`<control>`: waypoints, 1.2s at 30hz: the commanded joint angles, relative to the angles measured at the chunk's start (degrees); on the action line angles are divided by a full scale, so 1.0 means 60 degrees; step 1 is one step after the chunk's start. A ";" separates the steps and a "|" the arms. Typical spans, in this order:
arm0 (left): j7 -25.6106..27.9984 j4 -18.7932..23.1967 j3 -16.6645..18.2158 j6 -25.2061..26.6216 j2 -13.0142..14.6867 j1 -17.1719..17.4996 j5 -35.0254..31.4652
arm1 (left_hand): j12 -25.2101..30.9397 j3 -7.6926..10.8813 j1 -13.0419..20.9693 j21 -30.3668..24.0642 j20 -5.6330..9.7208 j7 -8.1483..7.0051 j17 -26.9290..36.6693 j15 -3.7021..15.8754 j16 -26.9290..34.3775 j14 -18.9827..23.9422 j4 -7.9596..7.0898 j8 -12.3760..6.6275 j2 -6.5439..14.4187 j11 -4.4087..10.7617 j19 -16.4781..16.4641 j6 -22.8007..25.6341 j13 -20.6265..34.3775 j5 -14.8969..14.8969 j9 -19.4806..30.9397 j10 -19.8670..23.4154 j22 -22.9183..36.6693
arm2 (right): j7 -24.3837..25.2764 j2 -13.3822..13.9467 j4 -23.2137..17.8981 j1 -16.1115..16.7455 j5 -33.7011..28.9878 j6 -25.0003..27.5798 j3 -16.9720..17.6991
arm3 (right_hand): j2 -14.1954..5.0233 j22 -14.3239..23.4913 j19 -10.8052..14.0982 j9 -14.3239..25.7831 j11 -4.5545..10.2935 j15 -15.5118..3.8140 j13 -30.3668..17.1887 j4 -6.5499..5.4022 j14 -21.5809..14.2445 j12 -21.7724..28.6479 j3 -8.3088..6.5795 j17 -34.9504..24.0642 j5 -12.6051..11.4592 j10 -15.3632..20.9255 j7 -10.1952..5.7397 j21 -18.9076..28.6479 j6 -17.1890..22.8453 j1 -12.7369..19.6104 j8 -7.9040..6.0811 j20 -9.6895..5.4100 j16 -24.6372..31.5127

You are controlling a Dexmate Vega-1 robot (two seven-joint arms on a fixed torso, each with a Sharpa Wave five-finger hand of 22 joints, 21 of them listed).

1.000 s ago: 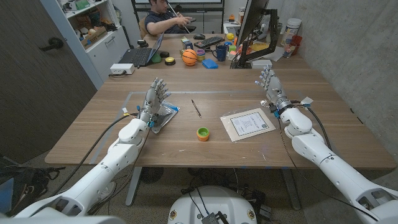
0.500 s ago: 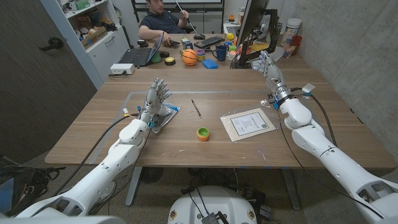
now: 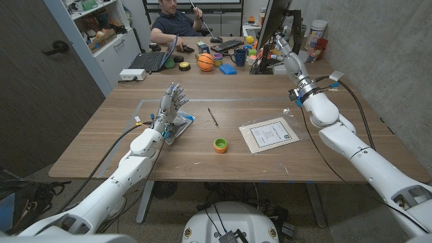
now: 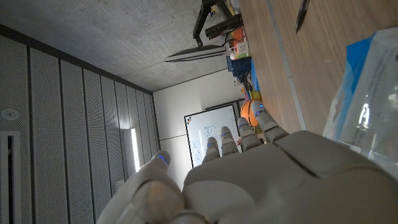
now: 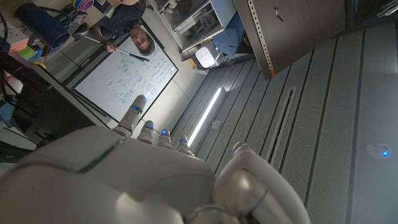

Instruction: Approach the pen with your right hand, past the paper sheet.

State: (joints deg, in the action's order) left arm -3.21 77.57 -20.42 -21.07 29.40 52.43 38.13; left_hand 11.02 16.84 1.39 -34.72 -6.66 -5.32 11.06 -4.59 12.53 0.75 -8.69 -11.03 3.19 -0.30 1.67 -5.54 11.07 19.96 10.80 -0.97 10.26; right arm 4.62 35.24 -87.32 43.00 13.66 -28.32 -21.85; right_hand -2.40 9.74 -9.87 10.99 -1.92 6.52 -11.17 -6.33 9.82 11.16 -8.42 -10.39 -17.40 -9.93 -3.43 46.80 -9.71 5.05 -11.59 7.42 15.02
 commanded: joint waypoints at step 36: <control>-0.0456 0.0342 0.0512 -0.1199 0.0152 0.1090 0.0460 | 0.0073 -0.0105 0.0008 0.0150 -0.0095 -0.0077 0.0045 -0.0081 0.0008 -0.0070 0.0004 -0.0077 0.0107 -0.0044 -0.0054 0.0108 0.0052 0.0082 0.0016 -0.0012 0.0046 | 0.1291 -0.0309 -0.1685 -0.1798 -0.7456 0.3795 -0.2616 | 0.0910 -0.0031 -0.0627 -0.0004 0.0029 -0.0203 0.0030 0.0807 0.0586 0.0005 0.0374 0.0019 0.0131 0.0133 -0.0220 -0.0559 0.0618 0.0994 0.0020 0.0675 0.0025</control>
State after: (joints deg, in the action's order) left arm -6.11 80.20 -18.71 -27.28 29.87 57.57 40.15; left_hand 11.26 16.40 1.39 -33.88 -6.98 -5.65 11.05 -4.70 12.53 0.63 -8.77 -11.25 3.19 -0.30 1.34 -5.21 11.06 19.96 10.79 -0.97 10.25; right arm 13.37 35.01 -98.69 35.15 -25.07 -9.46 -33.22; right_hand 2.88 9.60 -9.88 10.93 -1.65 5.51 -10.92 -2.09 9.62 11.30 -5.99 -10.13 -16.50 -8.43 -4.86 44.03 -5.19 10.33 -11.72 10.88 15.46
